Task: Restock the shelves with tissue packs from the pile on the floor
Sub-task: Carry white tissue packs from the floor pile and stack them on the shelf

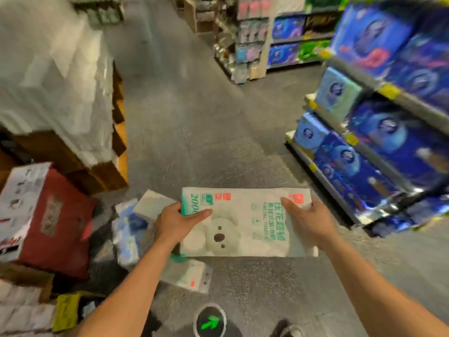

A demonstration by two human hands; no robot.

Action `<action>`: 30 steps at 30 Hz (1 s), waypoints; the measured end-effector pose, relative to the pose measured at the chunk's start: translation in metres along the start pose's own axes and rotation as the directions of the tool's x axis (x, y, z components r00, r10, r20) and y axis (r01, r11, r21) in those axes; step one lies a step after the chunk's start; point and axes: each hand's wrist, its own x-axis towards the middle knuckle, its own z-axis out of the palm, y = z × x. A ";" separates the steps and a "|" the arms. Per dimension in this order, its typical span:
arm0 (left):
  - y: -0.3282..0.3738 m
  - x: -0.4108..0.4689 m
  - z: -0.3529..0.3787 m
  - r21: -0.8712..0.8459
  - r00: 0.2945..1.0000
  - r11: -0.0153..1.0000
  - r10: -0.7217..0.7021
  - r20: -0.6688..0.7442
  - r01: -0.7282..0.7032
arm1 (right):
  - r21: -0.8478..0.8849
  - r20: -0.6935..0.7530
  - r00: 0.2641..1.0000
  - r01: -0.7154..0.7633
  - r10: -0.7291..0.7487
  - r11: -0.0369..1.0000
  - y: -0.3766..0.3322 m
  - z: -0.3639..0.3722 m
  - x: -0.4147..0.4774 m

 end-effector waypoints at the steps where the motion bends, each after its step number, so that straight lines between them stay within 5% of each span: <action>1: 0.034 -0.013 0.006 -0.003 1.000 1.000 0.027 0.014 -0.027 | 0.005 -0.039 0.999 0.026 -0.025 1.000 -0.016 -0.037 -0.016; 8: 0.250 -0.125 0.116 -0.192 0.947 0.940 0.306 0.099 -0.283 | 0.009 -0.320 0.924 0.222 -0.207 0.975 -0.047 -0.291 -0.103; 13: 0.368 -0.211 0.238 -0.330 0.862 0.854 0.474 0.179 -0.402 | 0.056 -0.550 0.814 0.260 -0.188 0.964 -0.011 -0.468 -0.161; 21: 0.542 -0.320 0.436 -0.450 0.637 0.700 0.705 0.312 -0.555 | 0.048 -0.822 0.552 0.313 -0.141 0.948 0.047 -0.696 -0.228; 30: 0.717 -0.393 0.728 -0.563 0.366 0.605 0.793 0.486 -0.563 | -0.007 -0.976 0.210 0.252 -0.062 0.968 0.114 -0.931 -0.231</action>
